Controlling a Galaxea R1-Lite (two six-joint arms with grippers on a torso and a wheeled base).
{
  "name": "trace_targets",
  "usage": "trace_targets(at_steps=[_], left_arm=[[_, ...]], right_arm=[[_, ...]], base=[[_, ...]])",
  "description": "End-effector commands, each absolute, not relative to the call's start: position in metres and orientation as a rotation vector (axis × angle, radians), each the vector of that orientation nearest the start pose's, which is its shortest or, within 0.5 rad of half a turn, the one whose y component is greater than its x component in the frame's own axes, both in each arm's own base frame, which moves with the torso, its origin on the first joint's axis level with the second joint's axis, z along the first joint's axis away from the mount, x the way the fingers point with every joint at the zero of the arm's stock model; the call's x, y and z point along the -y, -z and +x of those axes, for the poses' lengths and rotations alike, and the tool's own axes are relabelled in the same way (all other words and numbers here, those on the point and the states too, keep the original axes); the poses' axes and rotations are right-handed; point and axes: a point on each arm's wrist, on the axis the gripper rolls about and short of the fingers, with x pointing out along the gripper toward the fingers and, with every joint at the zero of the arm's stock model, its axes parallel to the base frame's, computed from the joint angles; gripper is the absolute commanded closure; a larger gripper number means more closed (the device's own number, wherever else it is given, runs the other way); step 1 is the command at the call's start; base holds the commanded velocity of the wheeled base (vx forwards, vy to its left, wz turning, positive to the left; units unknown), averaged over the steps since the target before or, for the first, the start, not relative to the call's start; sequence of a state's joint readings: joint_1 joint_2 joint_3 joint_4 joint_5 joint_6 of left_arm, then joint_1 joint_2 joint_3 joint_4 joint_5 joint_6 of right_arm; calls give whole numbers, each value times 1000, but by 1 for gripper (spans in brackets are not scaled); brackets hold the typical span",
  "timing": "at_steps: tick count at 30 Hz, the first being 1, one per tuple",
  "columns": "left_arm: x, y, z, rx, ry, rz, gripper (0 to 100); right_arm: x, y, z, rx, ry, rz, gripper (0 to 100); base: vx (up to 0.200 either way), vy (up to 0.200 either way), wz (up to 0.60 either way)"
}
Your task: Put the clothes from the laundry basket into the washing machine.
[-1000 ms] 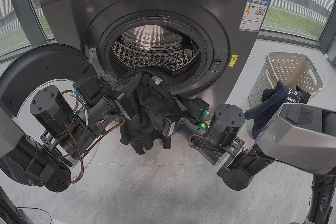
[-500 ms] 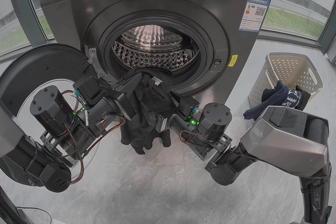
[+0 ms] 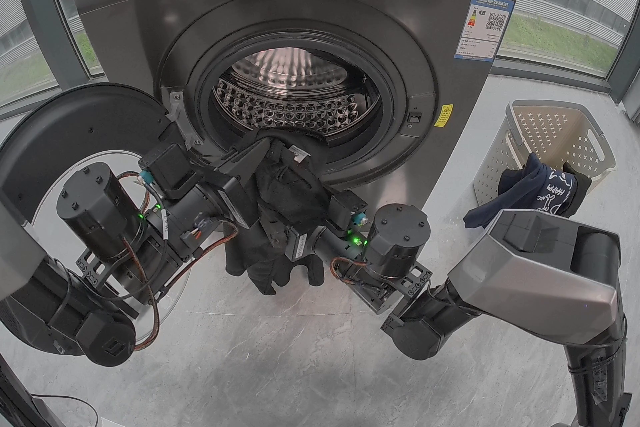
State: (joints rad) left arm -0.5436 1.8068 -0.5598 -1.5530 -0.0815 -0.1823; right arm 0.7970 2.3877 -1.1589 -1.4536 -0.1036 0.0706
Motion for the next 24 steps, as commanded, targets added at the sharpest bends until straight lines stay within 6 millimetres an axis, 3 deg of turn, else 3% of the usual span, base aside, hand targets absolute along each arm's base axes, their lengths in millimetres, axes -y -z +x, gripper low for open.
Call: trace_targets(at_steps=[1, 7, 12, 18, 24], left_arm=[[155, -182, 251, 249, 649, -248, 100], [155, -181, 251, 245, 649, -247, 100], [154, -181, 251, 246, 648, -247, 100], [154, -181, 252, 246, 646, -247, 100], [153, -181, 252, 248, 643, -246, 100]], right_arm=[[-321, -94, 326, 220, -677, 186, 0], [-314, -106, 333, 251, -633, 212, 0], [-296, -119, 337, 266, -598, 217, 0], [-283, -118, 334, 237, -580, 200, 0], [-282, -112, 332, 216, -582, 189, 0]], base=[[0, 0, 0], [0, 0, 0], [0, 0, 0], [0, 0, 0], [0, 0, 0]])
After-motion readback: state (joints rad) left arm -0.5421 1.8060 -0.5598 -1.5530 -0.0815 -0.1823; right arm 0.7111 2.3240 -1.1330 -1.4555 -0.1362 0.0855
